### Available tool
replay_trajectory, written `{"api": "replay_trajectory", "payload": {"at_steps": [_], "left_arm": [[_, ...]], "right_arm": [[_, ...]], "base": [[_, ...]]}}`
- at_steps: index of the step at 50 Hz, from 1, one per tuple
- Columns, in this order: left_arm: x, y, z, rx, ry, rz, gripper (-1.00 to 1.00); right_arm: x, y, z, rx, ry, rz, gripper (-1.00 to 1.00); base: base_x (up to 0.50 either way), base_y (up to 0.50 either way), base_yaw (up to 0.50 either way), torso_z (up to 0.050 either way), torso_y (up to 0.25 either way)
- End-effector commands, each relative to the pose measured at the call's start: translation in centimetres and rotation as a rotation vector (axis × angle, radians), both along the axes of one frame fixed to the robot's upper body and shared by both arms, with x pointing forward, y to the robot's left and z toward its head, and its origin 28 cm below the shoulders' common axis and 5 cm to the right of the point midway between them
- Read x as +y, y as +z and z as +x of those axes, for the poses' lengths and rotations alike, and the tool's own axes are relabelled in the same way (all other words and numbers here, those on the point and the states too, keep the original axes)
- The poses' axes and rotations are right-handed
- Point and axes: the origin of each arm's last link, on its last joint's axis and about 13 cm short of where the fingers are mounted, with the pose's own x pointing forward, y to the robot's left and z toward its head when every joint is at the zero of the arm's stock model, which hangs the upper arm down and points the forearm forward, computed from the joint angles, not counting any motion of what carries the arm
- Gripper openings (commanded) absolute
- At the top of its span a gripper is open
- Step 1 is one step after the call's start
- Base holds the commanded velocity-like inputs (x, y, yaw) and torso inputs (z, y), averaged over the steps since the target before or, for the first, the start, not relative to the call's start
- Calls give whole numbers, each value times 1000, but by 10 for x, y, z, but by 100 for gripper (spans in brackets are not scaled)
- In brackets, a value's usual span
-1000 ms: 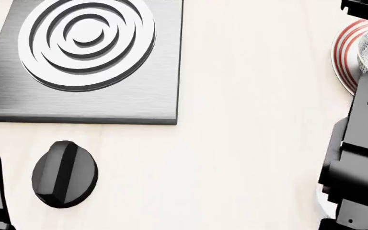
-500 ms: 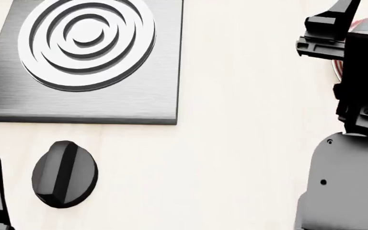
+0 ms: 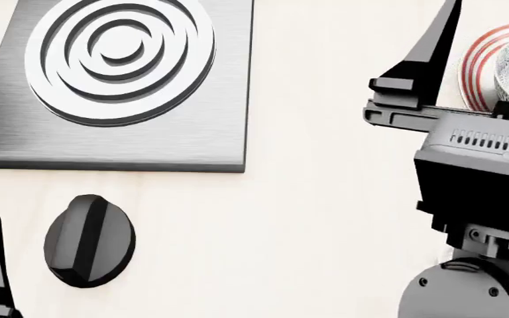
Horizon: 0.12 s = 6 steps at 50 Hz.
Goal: Pick the akita bowl next to the ramekin and place it on the plate.
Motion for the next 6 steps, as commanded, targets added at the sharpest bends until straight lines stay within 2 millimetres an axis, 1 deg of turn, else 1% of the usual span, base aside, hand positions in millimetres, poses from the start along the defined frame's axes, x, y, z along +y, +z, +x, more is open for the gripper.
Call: {"api": "replay_trajectory", "payload": {"at_steps": [1,6], "left_arm": [[1,1,1,5,11,-10,100],[0,2,2,1,9,-12,100]], "right_arm": [[8,-9,-23,-19,29,-27,100],[14,-12,-27,-22,49,-38,100]], "base": [[0,0,0,0,0],[0,0,0,0,0]]}}
